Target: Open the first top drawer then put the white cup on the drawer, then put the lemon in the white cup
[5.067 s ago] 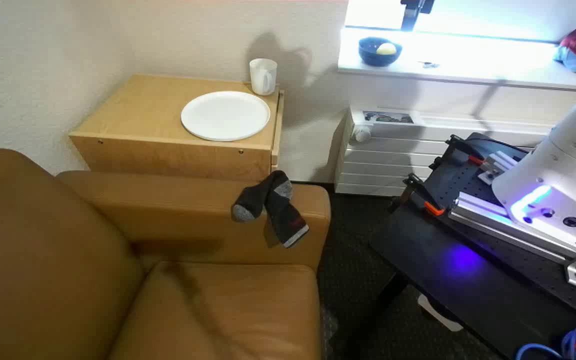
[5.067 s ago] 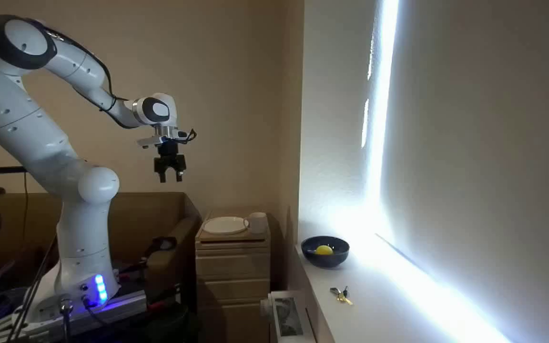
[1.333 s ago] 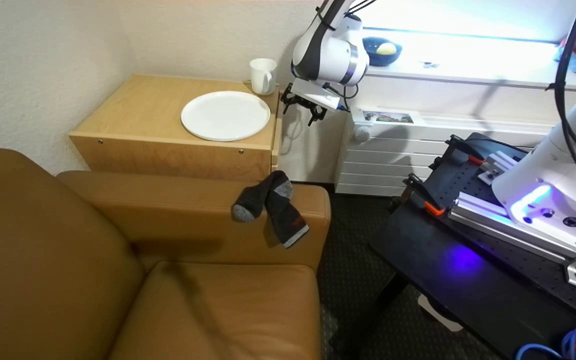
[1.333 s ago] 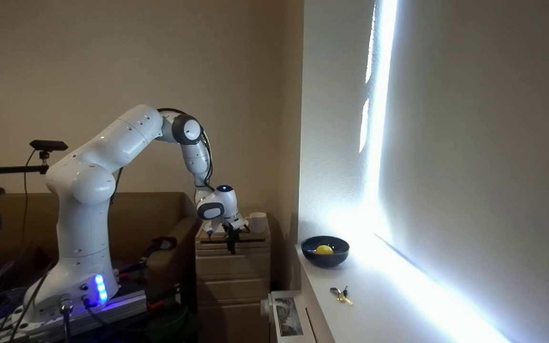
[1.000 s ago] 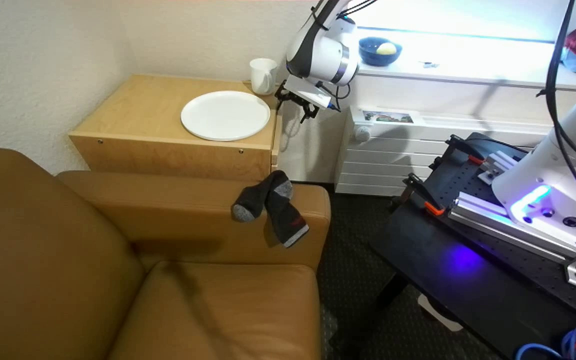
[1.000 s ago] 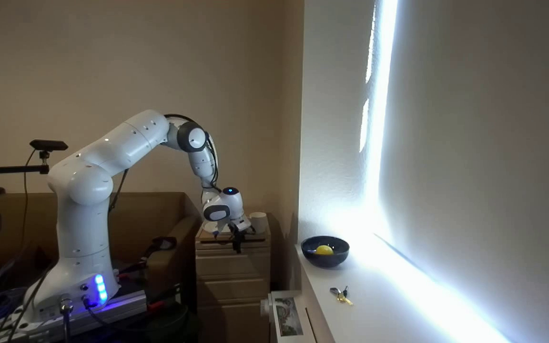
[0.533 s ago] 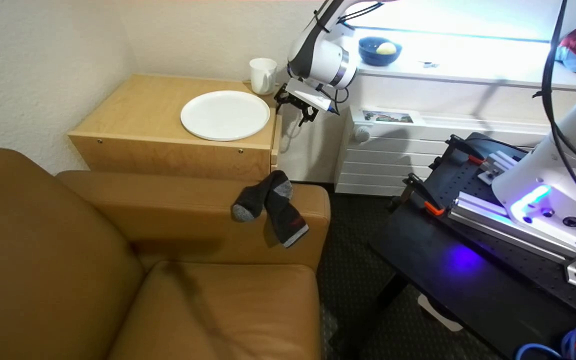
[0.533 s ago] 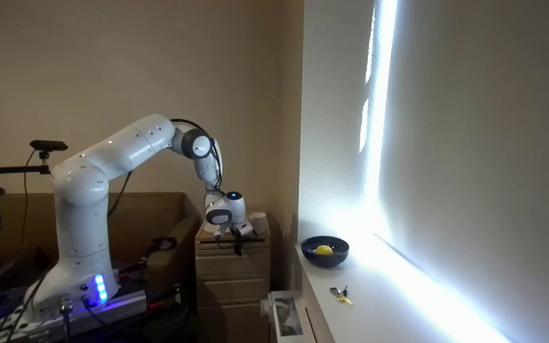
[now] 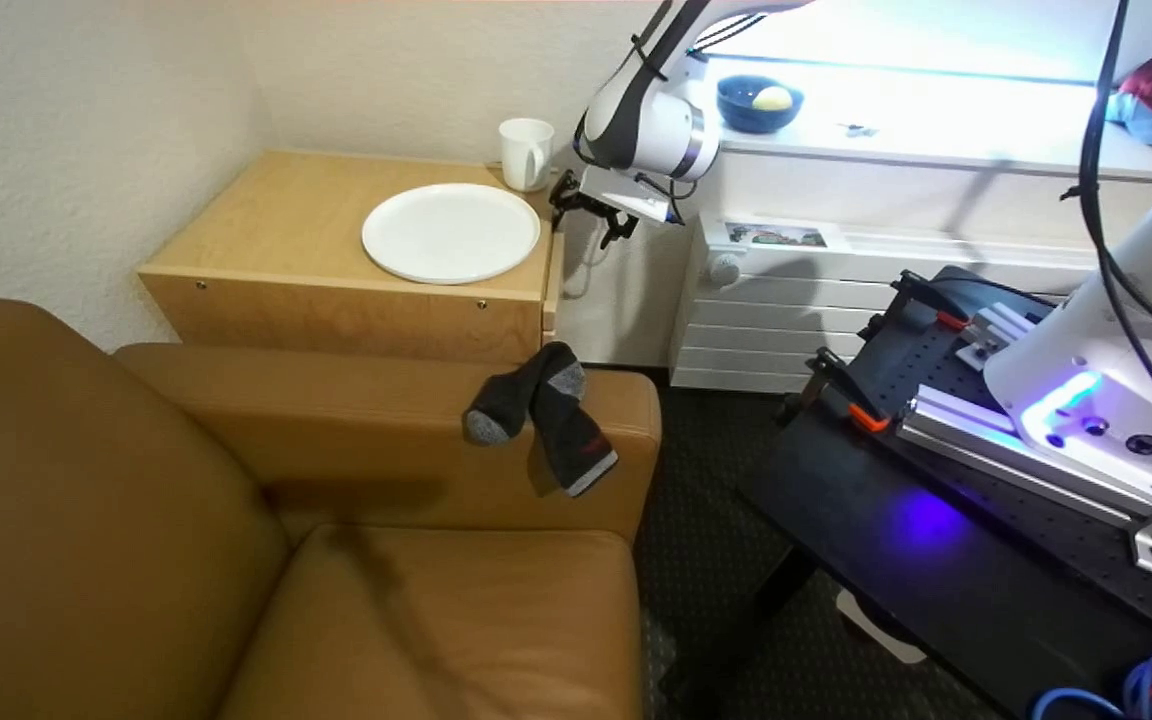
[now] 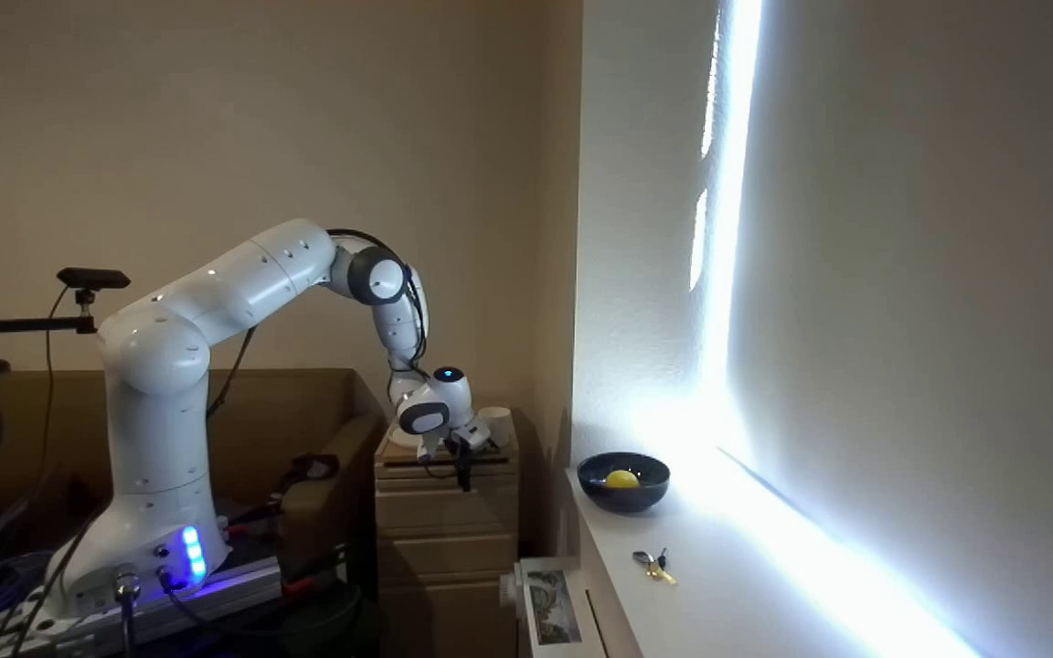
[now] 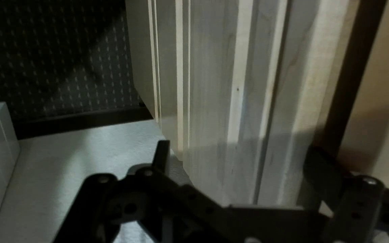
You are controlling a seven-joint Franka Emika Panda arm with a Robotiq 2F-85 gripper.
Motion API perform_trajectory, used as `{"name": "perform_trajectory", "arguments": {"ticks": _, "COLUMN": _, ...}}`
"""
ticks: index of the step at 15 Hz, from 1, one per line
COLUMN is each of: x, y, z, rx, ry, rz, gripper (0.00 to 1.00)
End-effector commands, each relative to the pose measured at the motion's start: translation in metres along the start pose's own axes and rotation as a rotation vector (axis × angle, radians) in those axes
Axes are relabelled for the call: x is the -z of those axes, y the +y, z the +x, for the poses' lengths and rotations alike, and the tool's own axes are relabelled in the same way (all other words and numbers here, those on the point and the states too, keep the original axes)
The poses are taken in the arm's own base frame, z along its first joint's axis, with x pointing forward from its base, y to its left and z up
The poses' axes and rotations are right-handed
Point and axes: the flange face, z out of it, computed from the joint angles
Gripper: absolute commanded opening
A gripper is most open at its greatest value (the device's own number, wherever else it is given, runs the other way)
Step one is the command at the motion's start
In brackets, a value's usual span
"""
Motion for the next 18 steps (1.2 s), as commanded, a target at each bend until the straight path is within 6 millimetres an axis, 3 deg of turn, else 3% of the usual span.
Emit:
{"name": "perform_trajectory", "arguments": {"ticks": 1, "x": -0.016, "y": -0.001, "z": -0.025, "rx": 0.178, "ry": 0.065, "rz": -0.058, "gripper": 1.0}}
{"name": "perform_trajectory", "arguments": {"ticks": 5, "x": -0.019, "y": 0.005, "z": -0.03, "rx": 0.234, "ry": 0.107, "rz": -0.104, "gripper": 1.0}}
{"name": "perform_trajectory", "arguments": {"ticks": 11, "x": -0.02, "y": 0.02, "z": -0.016, "rx": 0.131, "ry": -0.04, "rz": -0.131, "gripper": 1.0}}
{"name": "perform_trajectory", "arguments": {"ticks": 18, "x": -0.019, "y": 0.065, "z": -0.003, "rx": -0.029, "ry": -0.042, "rz": -0.228, "gripper": 1.0}}
